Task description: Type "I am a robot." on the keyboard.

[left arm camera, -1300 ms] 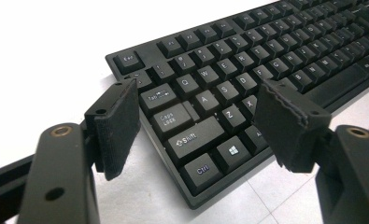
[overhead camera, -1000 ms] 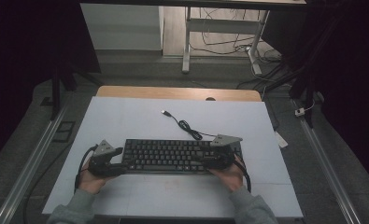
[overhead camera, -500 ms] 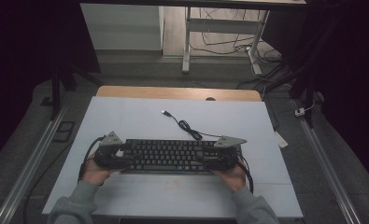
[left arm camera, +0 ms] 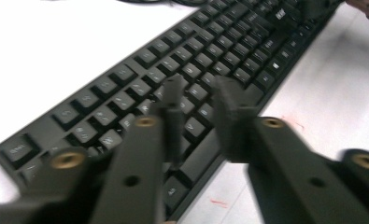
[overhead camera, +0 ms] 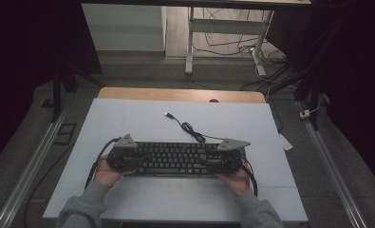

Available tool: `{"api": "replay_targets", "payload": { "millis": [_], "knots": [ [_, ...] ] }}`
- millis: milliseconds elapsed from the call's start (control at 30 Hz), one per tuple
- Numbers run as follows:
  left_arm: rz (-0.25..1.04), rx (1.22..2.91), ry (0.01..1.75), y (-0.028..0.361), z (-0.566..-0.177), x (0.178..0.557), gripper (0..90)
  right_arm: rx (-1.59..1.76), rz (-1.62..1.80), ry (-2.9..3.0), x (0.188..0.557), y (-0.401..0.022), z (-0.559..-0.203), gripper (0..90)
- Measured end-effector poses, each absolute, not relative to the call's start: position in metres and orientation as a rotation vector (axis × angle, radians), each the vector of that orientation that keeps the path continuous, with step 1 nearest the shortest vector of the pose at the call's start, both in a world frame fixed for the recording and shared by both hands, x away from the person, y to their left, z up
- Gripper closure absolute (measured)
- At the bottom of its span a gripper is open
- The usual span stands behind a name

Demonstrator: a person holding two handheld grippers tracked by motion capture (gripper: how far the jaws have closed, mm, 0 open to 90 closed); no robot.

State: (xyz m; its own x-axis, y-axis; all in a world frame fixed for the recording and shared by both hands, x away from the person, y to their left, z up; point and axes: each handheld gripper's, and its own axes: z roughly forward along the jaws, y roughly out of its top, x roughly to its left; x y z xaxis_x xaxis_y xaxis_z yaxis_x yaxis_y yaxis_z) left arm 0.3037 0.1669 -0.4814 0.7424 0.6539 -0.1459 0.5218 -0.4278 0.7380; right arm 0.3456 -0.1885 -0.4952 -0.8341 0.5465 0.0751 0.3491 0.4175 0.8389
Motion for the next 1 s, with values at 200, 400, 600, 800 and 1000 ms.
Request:
{"api": "replay_targets", "payload": {
  "millis": [200, 400, 600, 800, 1000],
  "knots": [
    [0.171, 2.188, 0.849, 0.153, -0.495, 0.303, 88.7, 0.798, 1.374, 2.457, 0.346, -0.190, -0.495, 46.8],
    [0.164, 2.234, 0.832, 0.145, -0.503, 0.304, 88.7, 0.798, 1.363, 2.462, 0.347, -0.189, -0.496, 46.9],
    [0.158, 2.252, 0.829, 0.140, -0.507, 0.304, 88.6, 0.800, 1.359, 2.463, 0.347, -0.190, -0.497, 46.9],
    [0.150, 2.271, 0.834, 0.137, -0.511, 0.305, 88.6, 0.802, 1.354, 2.463, 0.347, -0.190, -0.497, 46.8],
    [0.154, 2.293, 0.835, 0.134, -0.513, 0.305, 88.6, 0.802, 1.350, 2.463, 0.347, -0.190, -0.498, 46.8]
  ]
}}
